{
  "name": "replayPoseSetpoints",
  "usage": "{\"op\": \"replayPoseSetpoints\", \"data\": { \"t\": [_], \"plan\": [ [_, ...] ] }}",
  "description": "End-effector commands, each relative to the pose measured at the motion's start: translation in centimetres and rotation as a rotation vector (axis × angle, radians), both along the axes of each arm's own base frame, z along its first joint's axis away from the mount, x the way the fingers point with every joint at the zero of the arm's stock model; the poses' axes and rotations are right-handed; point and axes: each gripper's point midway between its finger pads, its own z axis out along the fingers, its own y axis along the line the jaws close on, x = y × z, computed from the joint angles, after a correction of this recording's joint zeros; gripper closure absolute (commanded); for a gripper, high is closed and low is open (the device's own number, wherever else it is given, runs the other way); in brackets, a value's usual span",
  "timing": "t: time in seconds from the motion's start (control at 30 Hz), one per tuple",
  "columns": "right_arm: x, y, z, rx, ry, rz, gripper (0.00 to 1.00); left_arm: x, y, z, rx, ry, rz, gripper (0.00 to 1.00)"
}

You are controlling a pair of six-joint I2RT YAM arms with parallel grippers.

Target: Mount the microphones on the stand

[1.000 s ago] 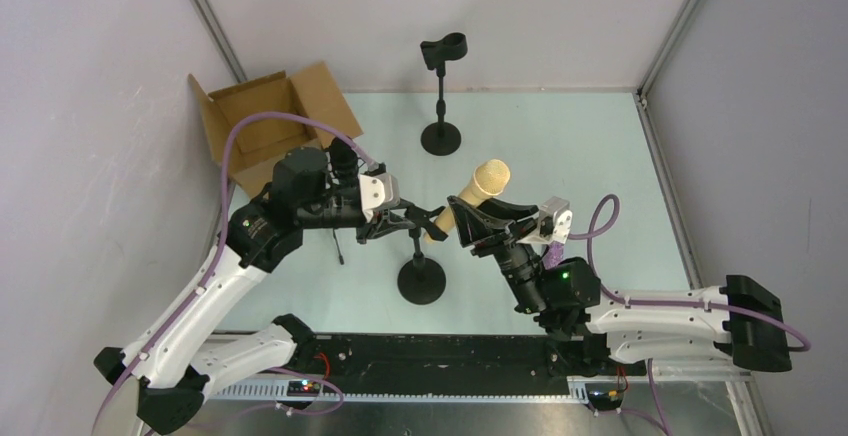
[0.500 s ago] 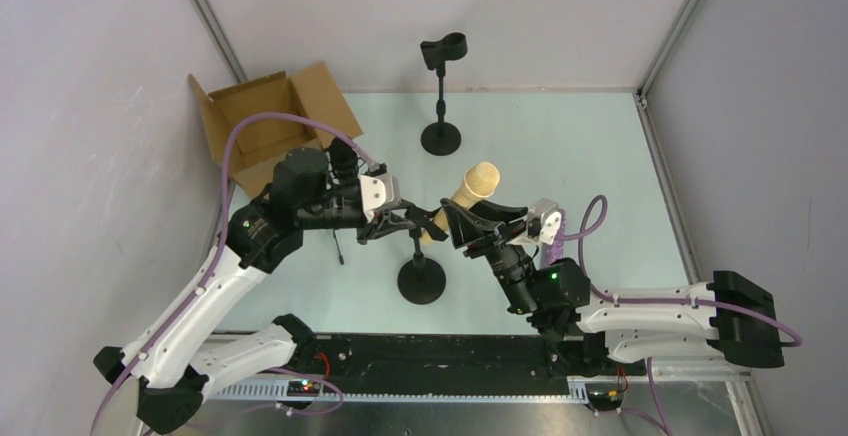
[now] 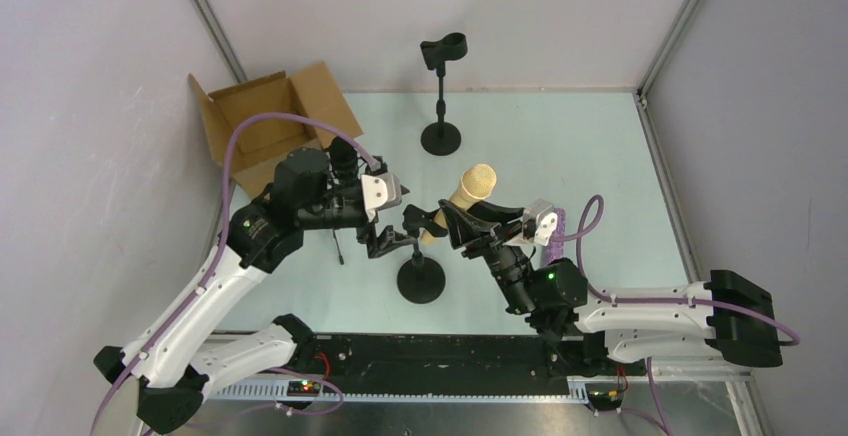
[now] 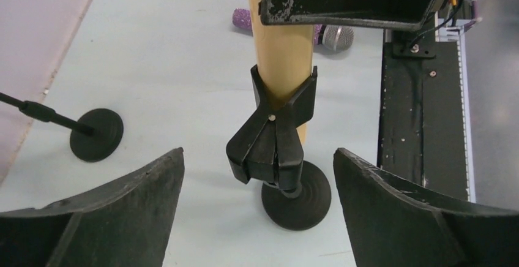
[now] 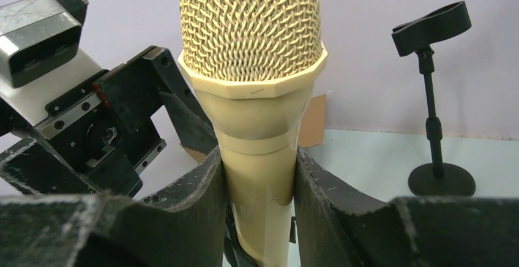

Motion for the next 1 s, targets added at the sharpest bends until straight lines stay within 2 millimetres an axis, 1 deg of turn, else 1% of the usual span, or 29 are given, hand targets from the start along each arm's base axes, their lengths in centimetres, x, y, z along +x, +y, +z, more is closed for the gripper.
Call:
{"op": "replayPoseSetpoints", "data": {
  "t": [0.0,0.1,0.17,0.23,0.27,0.3,0.33,0.37,0.4,0.43,0.47,0.53,0.6,0.77,0.83,0.9,0.93,0.97],
  "plan": [
    [-0.3,-0.3,1.2,0.046,-0.019,0.008,1.0,0.1,0.1,0.6,-0.007,-0.018,0.012,0.02],
    [-0.3,-0.3,1.3,0.045,-0.023,0.008,1.0,0.1,0.2,0.8,-0.011,-0.024,0.014,0.0],
    [-0.4,-0.2,1.2,0.04,-0.025,0.011,0.97,0.1,0.2,0.9,-0.013,-0.024,0.016,0.0],
    [-0.5,-0.2,1.2,0.034,-0.027,0.015,0.87,0.0,0.2,0.9,-0.015,-0.024,0.014,0.0],
    [-0.5,-0.1,1.1,0.031,-0.028,0.017,0.77,0.0,0.2,1.0,-0.016,-0.024,0.011,0.0],
    [-0.5,-0.1,1.1,0.028,-0.029,0.018,0.72,-0.1,0.1,0.9,-0.016,-0.022,0.008,0.0],
    [-0.5,0.0,1.1,0.025,-0.029,0.02,0.62,-0.1,0.1,1.0,-0.017,-0.022,0.005,0.0],
    [-0.5,0.1,1.1,0.022,-0.033,0.023,0.57,-0.1,0.1,1.0,-0.018,-0.024,0.005,0.0],
    [-0.6,0.1,1.0,0.017,-0.034,0.024,0.5,-0.1,0.1,1.0,-0.017,-0.024,0.001,0.0],
    [-0.6,0.1,1.0,0.015,-0.038,0.027,0.47,-0.2,0.1,1.0,-0.018,-0.027,0.0,0.0],
    [-0.5,0.2,1.0,0.009,-0.038,0.029,0.39,-0.2,0.1,1.1,-0.018,-0.028,-0.001,0.0],
    [-0.5,0.2,1.0,0.006,-0.038,0.035,0.32,-0.1,0.1,1.2,-0.02,-0.033,0.002,0.0],
    [-0.6,0.3,0.9,-0.001,-0.038,0.043,0.27,0.0,0.2,1.4,-0.021,-0.038,0.007,0.0],
    [-0.7,0.0,1.1,-0.017,-0.041,0.067,0.18,0.1,0.2,1.9,-0.026,-0.046,0.015,0.0],
    [-0.7,-0.2,1.1,-0.025,-0.039,0.075,0.12,0.2,0.3,2.2,-0.029,-0.055,0.026,0.0],
    [-0.7,-0.4,0.9,-0.045,-0.028,0.084,0.02,0.5,0.6,2.8,-0.033,-0.073,0.048,0.0],
    [-0.9,-0.7,1.2,-0.038,-0.03,0.098,0.01,0.6,0.6,3.3,-0.039,-0.084,0.055,0.0],
    [-1.0,-0.6,0.7,-0.07,-0.021,0.111,0.01,0.7,0.8,3.9,-0.045,-0.1,0.069,0.0]
  ]
}}
